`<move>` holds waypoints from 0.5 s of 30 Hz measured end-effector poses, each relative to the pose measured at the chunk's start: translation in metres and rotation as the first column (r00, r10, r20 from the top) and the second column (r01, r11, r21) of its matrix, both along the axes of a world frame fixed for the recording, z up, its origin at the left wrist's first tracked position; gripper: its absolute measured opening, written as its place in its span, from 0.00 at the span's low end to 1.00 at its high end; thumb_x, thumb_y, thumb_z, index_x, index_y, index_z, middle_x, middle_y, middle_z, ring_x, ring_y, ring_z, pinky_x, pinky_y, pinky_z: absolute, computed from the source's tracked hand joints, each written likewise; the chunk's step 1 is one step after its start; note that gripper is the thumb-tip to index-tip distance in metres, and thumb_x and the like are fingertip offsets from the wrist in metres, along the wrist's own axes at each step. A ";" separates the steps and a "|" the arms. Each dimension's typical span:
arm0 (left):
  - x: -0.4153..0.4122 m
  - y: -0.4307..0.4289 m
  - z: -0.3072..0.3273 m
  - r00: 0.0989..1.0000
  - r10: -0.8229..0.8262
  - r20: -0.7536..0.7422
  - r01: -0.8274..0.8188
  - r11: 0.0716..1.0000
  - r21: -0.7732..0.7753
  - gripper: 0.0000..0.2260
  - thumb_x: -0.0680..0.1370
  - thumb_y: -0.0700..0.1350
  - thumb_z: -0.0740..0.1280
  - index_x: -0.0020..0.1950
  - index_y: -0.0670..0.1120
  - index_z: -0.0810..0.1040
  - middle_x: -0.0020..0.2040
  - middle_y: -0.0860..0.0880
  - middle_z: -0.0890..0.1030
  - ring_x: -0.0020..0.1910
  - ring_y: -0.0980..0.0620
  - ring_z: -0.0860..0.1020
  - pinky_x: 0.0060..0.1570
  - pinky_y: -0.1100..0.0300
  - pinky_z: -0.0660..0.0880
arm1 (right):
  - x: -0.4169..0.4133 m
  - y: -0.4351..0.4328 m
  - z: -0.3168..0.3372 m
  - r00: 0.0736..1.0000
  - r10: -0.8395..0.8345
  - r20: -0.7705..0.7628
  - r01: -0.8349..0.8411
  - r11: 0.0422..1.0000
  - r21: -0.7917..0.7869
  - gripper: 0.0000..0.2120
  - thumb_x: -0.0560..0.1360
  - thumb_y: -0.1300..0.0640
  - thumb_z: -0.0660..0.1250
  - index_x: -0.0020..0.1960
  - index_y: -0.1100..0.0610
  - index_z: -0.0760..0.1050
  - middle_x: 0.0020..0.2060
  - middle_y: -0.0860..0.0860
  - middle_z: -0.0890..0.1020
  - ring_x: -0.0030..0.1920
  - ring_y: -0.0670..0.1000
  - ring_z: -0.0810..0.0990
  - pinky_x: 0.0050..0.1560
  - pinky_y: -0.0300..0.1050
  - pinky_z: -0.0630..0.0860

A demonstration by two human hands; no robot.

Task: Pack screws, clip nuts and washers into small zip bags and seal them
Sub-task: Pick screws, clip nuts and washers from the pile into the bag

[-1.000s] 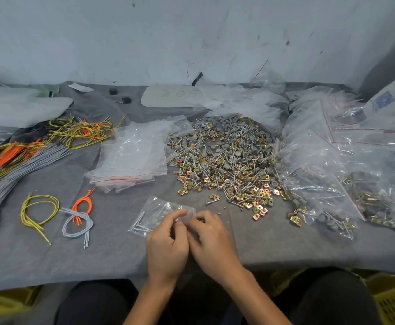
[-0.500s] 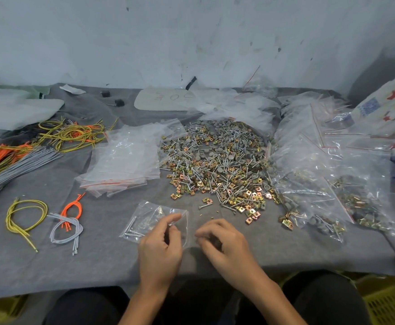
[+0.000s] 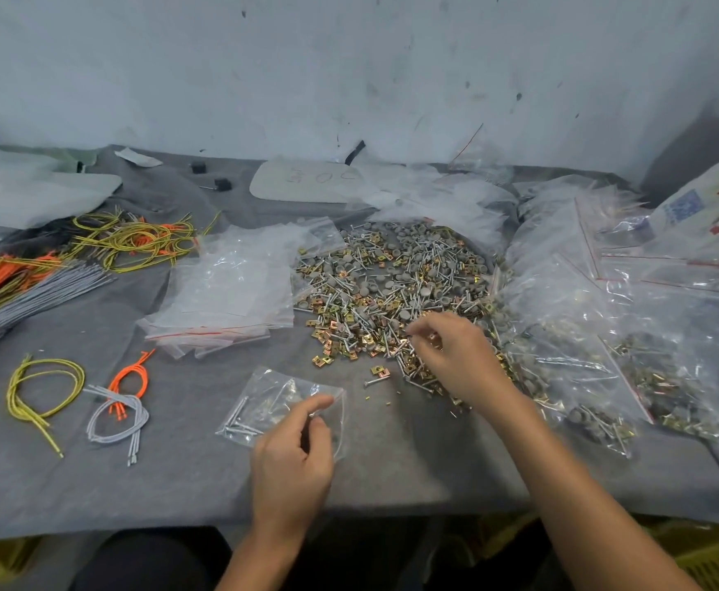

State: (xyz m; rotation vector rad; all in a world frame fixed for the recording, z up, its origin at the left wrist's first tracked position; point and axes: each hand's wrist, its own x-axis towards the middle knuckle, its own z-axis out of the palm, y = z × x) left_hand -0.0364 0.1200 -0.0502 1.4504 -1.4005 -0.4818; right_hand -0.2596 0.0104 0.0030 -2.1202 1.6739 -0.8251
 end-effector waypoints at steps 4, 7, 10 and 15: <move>-0.001 0.000 0.001 1.000 0.016 0.014 -0.016 1.000 -0.007 0.13 0.76 0.43 0.63 0.55 0.55 0.83 0.34 0.61 0.79 0.27 0.61 0.73 0.30 0.73 0.64 | 0.006 -0.050 0.010 0.996 -0.067 -0.052 0.070 0.996 0.062 0.08 0.81 0.58 0.65 0.57 0.50 0.80 0.52 0.45 0.81 0.47 0.45 0.79 0.52 0.46 0.79; 0.000 -0.001 0.000 0.999 0.019 0.036 -0.019 1.000 -0.011 0.13 0.76 0.42 0.64 0.54 0.55 0.84 0.33 0.61 0.79 0.29 0.62 0.74 0.31 0.72 0.67 | 0.004 -0.079 0.011 0.979 -0.134 -0.157 0.152 0.983 0.105 0.08 0.81 0.58 0.64 0.57 0.50 0.80 0.51 0.45 0.81 0.40 0.45 0.79 0.46 0.48 0.81; 0.002 -0.001 -0.002 0.999 0.020 0.037 -0.020 1.000 -0.001 0.13 0.76 0.41 0.65 0.54 0.55 0.84 0.32 0.63 0.77 0.29 0.64 0.73 0.32 0.71 0.67 | 0.004 -0.095 0.011 0.965 -0.033 -0.260 0.092 0.971 0.219 0.07 0.80 0.56 0.68 0.57 0.51 0.81 0.53 0.48 0.83 0.48 0.49 0.80 0.54 0.50 0.80; 0.002 0.000 0.000 0.999 0.019 0.040 -0.018 1.000 -0.015 0.13 0.75 0.42 0.64 0.54 0.53 0.85 0.30 0.61 0.75 0.28 0.62 0.72 0.32 0.70 0.66 | 0.007 -0.098 0.013 0.923 0.110 -0.370 -0.014 0.967 0.253 0.10 0.79 0.55 0.70 0.60 0.53 0.82 0.54 0.51 0.84 0.49 0.51 0.81 0.55 0.53 0.80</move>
